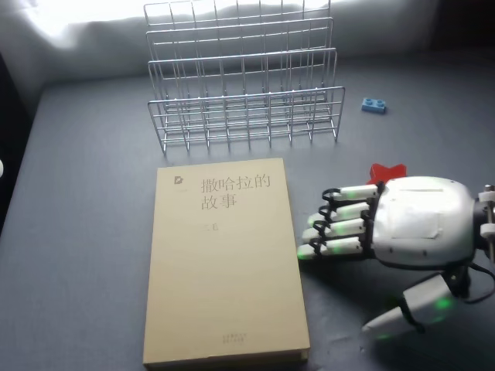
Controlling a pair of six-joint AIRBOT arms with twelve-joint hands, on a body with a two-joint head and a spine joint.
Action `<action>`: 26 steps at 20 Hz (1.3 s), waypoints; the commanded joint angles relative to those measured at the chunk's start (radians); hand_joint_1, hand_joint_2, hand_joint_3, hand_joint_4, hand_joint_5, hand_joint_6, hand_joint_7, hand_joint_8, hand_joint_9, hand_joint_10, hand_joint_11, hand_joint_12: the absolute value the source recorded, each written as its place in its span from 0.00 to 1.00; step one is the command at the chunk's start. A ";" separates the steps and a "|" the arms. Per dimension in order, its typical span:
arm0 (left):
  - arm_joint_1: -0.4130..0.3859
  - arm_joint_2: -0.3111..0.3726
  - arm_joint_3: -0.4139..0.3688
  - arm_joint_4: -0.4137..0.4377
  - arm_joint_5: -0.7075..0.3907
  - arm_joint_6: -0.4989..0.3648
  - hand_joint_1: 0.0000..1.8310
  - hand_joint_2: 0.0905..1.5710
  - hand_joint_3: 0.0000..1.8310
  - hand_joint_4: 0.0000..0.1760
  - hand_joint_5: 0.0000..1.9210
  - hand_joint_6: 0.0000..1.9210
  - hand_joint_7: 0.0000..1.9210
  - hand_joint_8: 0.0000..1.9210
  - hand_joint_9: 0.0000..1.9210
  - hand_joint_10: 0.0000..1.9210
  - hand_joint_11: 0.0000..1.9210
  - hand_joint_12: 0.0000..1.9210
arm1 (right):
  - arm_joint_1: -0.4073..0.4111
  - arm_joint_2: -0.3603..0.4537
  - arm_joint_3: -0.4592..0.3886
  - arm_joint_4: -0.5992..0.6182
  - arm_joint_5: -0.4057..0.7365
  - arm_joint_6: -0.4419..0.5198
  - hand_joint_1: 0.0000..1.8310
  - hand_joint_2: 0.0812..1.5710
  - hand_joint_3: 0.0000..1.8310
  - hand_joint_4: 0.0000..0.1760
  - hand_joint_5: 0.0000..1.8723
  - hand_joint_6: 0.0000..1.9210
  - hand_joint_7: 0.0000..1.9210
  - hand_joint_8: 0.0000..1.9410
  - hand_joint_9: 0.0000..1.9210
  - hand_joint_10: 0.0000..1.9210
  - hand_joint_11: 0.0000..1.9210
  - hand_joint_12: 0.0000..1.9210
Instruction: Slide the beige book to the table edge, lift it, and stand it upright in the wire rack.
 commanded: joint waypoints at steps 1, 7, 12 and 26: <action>-0.001 0.009 0.005 0.017 -0.043 0.000 0.40 0.71 0.00 0.00 0.01 0.00 0.03 0.00 0.04 0.00 0.00 0.19 | 0.015 -0.001 0.002 0.042 0.074 0.000 0.03 0.68 0.00 0.00 0.11 0.00 0.13 0.00 0.13 0.00 0.00 0.42; -0.001 0.009 0.001 0.017 -0.043 0.002 0.41 0.70 0.00 0.00 0.01 0.00 0.03 0.00 0.04 0.00 0.00 0.18 | 0.042 -0.031 0.003 0.042 0.062 0.001 0.03 0.69 0.00 0.00 0.12 0.00 0.13 0.00 0.13 0.00 0.00 0.41; 0.000 0.011 -0.001 0.017 -0.043 0.009 0.40 0.71 0.00 0.00 0.02 0.00 0.04 0.00 0.04 0.00 0.00 0.18 | 0.059 -0.061 0.002 0.042 0.039 0.001 0.03 0.69 0.00 0.00 0.13 0.00 0.14 0.00 0.14 0.00 0.00 0.44; 0.001 0.014 -0.006 0.023 -0.043 0.014 0.44 0.69 0.00 0.00 0.02 0.00 0.04 0.00 0.04 0.00 0.00 0.18 | 0.119 -0.133 -0.002 0.042 0.005 0.008 0.03 0.69 0.00 0.00 0.11 0.00 0.12 0.00 0.12 0.00 0.00 0.37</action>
